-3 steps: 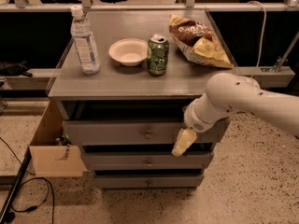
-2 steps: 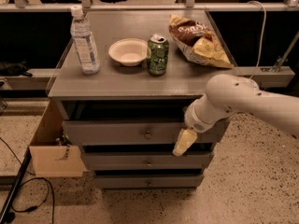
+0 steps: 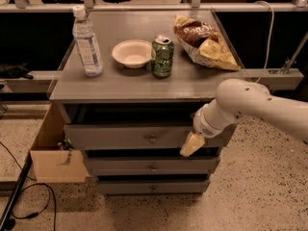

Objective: Open top drawer

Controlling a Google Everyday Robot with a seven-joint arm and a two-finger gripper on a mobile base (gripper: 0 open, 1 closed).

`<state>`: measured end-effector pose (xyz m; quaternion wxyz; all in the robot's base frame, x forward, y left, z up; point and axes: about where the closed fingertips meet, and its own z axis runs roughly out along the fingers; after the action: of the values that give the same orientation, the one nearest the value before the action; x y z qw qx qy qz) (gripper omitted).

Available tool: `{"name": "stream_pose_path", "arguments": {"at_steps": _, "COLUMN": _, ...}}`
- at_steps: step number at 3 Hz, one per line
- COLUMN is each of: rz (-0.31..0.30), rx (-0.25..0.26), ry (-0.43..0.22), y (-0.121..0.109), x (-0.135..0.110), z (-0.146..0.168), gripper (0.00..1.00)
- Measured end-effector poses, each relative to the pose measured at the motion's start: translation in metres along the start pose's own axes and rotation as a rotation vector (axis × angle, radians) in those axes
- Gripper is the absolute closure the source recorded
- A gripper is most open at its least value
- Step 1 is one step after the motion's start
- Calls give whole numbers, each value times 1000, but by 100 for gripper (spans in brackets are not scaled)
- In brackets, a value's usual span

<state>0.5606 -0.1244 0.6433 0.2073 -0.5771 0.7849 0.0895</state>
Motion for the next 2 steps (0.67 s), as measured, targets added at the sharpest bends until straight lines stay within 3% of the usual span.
{"name": "stream_pose_path", "arguments": {"at_steps": 2, "rz": 0, "rx": 0, "ry": 0, "y": 0, "x": 0, "z": 0, "gripper": 68}}
